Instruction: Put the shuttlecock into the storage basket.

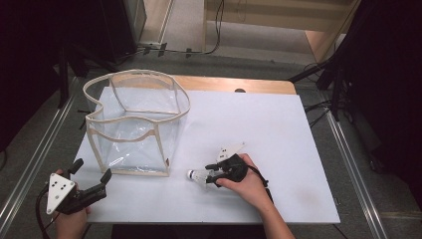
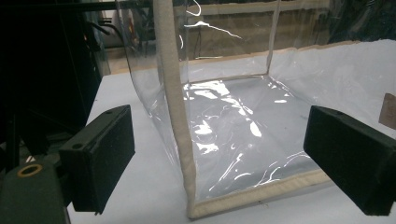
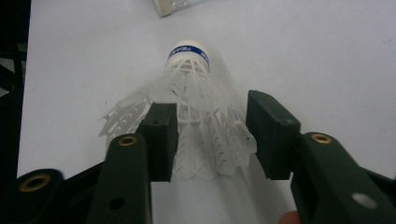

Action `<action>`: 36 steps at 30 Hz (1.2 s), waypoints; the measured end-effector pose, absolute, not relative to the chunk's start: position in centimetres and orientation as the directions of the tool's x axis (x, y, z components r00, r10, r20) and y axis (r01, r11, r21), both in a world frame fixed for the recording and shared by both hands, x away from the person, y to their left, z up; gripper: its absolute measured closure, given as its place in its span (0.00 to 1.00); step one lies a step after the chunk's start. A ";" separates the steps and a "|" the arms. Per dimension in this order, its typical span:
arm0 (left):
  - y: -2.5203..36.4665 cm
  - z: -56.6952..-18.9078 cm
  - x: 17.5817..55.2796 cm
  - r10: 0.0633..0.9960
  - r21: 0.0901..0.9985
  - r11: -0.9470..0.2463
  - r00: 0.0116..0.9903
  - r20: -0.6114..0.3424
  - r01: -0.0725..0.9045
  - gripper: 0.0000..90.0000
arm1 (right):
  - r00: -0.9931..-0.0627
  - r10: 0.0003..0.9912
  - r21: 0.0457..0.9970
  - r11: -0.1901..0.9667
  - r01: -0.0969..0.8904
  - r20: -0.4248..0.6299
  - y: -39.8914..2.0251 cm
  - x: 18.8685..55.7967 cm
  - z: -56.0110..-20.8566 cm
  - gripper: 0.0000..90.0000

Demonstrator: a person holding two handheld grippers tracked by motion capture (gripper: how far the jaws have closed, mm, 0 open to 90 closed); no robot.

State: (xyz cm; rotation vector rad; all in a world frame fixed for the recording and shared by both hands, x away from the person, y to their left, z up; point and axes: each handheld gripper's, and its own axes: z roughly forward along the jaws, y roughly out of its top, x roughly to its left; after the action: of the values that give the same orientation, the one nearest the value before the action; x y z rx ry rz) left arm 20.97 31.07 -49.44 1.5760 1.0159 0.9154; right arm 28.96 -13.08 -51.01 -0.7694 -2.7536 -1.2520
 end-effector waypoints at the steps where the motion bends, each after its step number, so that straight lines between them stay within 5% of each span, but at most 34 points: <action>1: 31.1 -49.4 21.0 0.931 0.976 -0.139 0.359 0.071 0.167 0.10 | -0.880 0.425 0.705 0.556 0.440 0.213 -12.9 29.0 -51.0 0.62; 7: 31.0 -49.5 21.0 0.931 0.976 -0.140 0.359 0.072 0.168 0.10 | -0.881 0.434 0.704 0.566 0.429 0.188 -12.3 28.9 -51.1 0.70; 14: 31.1 -49.4 21.0 0.930 0.976 -0.141 0.360 0.072 0.168 0.10 | -0.889 0.413 0.731 0.543 0.413 0.196 -12.2 28.8 -51.0 0.93; 36: 31.1 -49.4 21.0 0.930 0.976 -0.140 0.360 0.071 0.168 0.10 | -0.893 0.408 0.787 0.480 0.388 0.192 -13.2 28.6 -48.9 0.96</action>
State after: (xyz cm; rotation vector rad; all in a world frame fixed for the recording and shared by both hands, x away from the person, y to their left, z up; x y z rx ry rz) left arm 20.99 31.08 -49.44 1.5778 1.0150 0.9136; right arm 28.63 -13.19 -48.94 -0.7321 -2.7209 -1.4377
